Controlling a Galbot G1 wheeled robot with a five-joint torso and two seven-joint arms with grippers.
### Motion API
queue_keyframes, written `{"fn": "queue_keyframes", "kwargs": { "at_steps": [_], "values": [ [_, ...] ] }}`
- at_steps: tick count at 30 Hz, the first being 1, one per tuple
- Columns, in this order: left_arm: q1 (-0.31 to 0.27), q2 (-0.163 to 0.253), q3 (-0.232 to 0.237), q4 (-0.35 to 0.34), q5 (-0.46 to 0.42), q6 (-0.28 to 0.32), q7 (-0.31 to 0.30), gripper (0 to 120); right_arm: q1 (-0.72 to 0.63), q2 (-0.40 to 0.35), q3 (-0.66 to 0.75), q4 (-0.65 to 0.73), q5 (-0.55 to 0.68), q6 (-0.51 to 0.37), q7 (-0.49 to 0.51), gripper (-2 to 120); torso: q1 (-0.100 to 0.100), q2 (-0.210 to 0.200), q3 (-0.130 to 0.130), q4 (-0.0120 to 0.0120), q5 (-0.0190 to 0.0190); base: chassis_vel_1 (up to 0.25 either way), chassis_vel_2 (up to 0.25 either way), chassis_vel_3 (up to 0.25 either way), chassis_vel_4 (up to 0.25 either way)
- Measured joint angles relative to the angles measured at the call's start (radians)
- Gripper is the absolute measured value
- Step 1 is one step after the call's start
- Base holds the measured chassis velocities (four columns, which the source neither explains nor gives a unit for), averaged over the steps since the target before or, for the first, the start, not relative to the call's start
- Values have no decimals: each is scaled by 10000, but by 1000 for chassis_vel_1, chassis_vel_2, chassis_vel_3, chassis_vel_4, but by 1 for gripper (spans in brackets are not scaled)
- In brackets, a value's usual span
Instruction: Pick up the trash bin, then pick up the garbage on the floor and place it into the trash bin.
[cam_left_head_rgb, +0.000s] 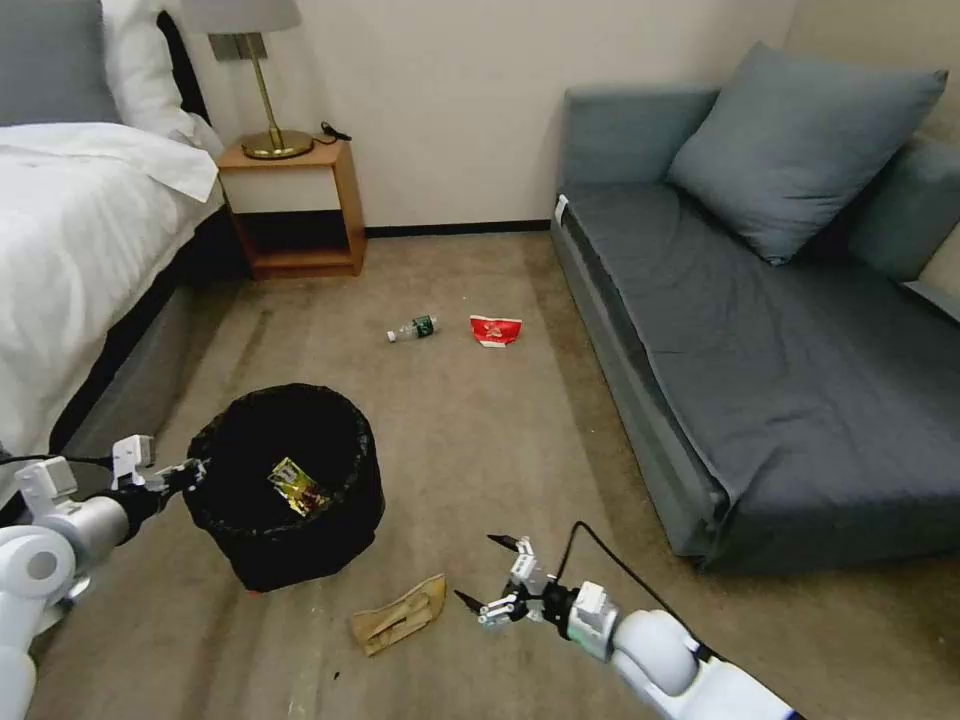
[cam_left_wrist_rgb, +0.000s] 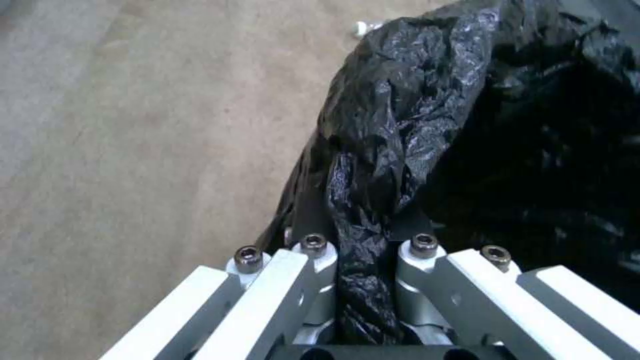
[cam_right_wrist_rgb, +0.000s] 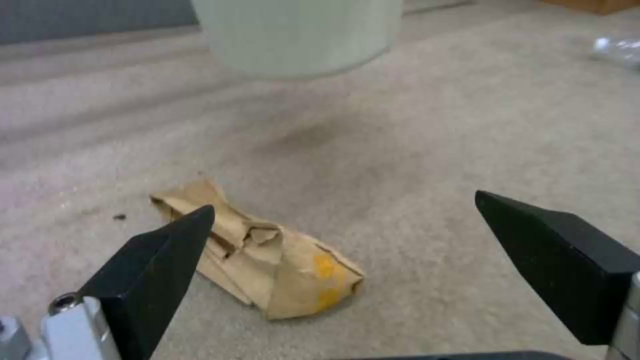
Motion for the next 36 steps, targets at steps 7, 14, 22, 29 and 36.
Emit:
{"fn": "queue_keyframes", "kwargs": {
  "at_steps": [7, 14, 22, 29, 36],
  "values": [
    [67, -51, -49, -168, -17, 1, -35, 7, 857, 699, -1143, -1352, -202, 82, -401, 100, 1, -1, 1, -1, -1, 0, 0, 0, 0],
    [153, -79, -331, -212, -105, 0, -52, 7, 1438, 1423, -2108, -2317, -486, 110, -657, 100, 0, 0, 1, 0, -2, 0, 0, 0, 0],
    [141, -160, -342, -191, -113, 0, -53, 7, 1725, 2018, -2432, -3199, -657, 185, -561, 100, 0, 0, 0, 0, 0, 0, 0, 0, 0],
    [-70, -303, -108, -87, -39, 0, -69, 7, 2088, 2359, -2450, -4088, -956, 363, -396, 100, 1, -1, 0, -2, 0, 0, 0, 0, 0],
    [-58, -386, -83, 12, 37, 0, -70, 7, 2185, 2598, -2509, -4341, -1137, 354, -186, 93, 1, 0, 1, -1, -1, 0, 0, 0, 0]
  ]
}}
